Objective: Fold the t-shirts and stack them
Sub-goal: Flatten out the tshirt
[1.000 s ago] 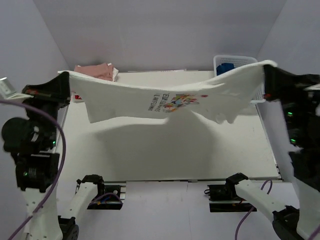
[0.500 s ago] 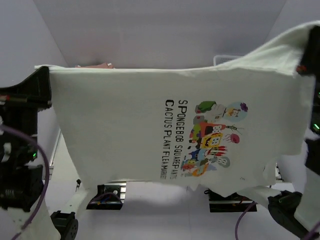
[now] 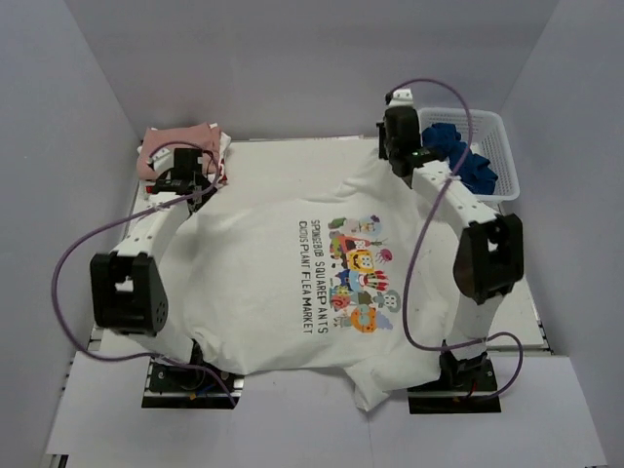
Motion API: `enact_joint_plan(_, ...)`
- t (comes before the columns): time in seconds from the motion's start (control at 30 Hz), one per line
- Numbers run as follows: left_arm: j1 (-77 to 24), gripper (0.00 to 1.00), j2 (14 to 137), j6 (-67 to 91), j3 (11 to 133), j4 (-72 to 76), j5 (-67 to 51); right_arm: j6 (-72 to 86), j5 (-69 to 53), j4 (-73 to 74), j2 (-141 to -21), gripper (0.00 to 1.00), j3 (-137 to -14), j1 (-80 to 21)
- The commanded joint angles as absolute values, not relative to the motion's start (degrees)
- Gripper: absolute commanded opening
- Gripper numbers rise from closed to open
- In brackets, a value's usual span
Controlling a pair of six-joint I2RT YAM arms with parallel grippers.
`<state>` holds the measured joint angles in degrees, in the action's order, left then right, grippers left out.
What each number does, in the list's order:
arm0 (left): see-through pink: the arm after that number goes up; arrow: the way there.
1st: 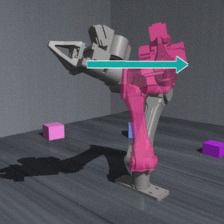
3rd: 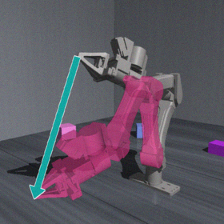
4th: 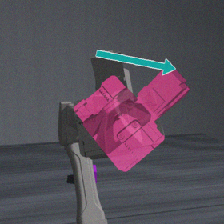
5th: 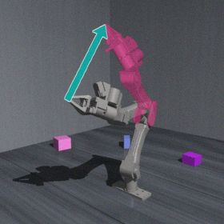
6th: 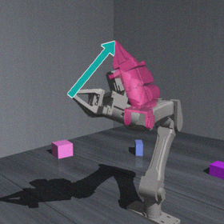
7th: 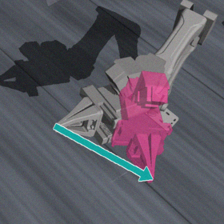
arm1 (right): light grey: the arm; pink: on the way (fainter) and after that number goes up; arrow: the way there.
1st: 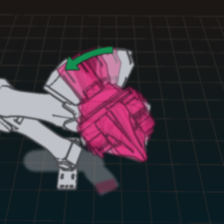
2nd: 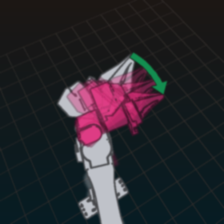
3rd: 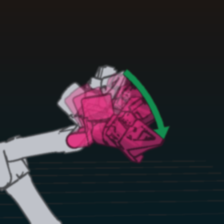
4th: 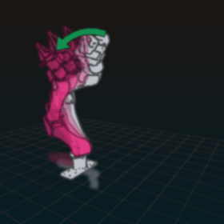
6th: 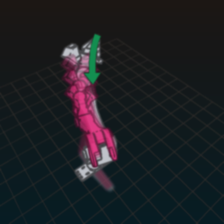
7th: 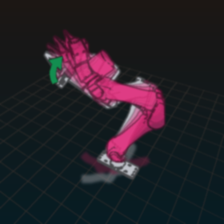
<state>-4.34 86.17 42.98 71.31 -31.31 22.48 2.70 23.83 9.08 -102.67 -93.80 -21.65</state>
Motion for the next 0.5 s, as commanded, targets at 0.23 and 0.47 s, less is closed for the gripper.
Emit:
enact_joint_plan(0.23,-3.08,0.97,98.53,40.97,80.69,-33.32,23.74,7.56,13.1,14.77,-114.71,0.9,-102.24,-20.74)
enact_joint_plan(0.47,-4.13,1.0,92.55,36.91,70.76,-27.25,15.04,12.21,7.23,11.34,-104.51,0.9,-84.82,-20.74)
